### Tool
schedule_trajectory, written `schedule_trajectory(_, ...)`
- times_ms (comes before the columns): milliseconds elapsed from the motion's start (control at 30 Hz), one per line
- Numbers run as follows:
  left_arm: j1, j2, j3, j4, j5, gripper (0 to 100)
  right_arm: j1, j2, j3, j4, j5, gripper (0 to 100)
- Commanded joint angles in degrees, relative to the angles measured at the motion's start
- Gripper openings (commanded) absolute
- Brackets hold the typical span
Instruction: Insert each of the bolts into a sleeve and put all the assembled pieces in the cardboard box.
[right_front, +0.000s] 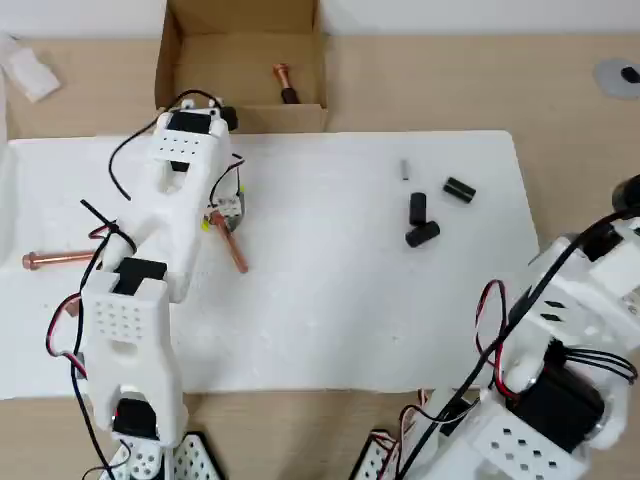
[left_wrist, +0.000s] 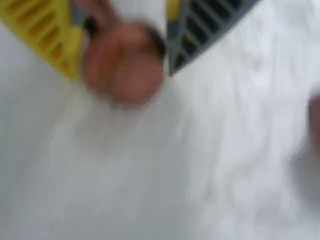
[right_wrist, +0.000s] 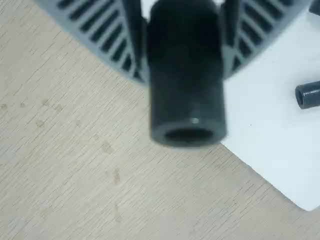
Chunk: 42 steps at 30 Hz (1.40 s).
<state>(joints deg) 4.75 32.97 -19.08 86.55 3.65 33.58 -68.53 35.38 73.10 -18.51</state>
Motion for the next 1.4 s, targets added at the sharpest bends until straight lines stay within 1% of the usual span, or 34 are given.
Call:
schedule_trajectory(0, 0.4, -4.5, -3.9, 4.2, 8.9, 14, -0.9, -0.5, -0.2, 0.0, 0.4, 0.9)
schedule_trajectory(100, 0.4, -5.4, -4.3, 6.3, 13.5, 14, -0.9, -0.5, 0.4, -0.2, 0.4, 0.9)
schedule_trajectory(333, 0.8, -5.4, -3.9, 6.1, 22.8, 14, -0.9, -0.5, 0.7, -0.4, 0.4, 0.9)
schedule_trajectory(400, 0.8, -5.3, -3.8, 6.1, 26.4, 14, -0.9, -0.5, 0.7, -0.4, 0.4, 0.9)
schedule_trajectory(533, 0.2, -5.8, -1.4, 6.3, 34.1, 13, -0.9, -0.4, 0.7, -0.4, 0.4, 0.9)
schedule_trajectory(667, 0.3, -5.9, 2.2, 7.3, 39.2, 13, -0.9, -0.4, 0.7, -0.4, 0.5, 0.9)
schedule_trajectory(767, 0.2, -5.8, 4.0, 5.4, 39.2, 13, -0.9, -0.4, 0.7, -0.4, 2.2, 0.9)
schedule_trajectory(900, -0.8, -5.8, 4.1, 2.6, 37.7, 13, -0.9, -0.4, 0.7, -0.4, 2.5, 0.9)
schedule_trajectory(1033, -2.6, -5.8, 4.1, 0.4, 34.2, 13, -0.9, -0.4, 0.7, -0.4, 2.5, 0.9)
schedule_trajectory(1167, -5.0, -5.6, 4.5, 0.5, 30.1, 13, -0.9, -0.4, 0.7, -1.9, 2.5, 0.9)
schedule_trajectory(1267, -6.9, -5.5, 4.7, 0.6, 28.9, 13, -0.9, -0.4, 0.7, -2.8, 2.5, 0.9)
schedule_trajectory(1367, -6.3, -5.4, 4.7, 0.4, 28.8, 13, -1.0, -0.4, 0.7, -3.2, 2.5, 0.9)
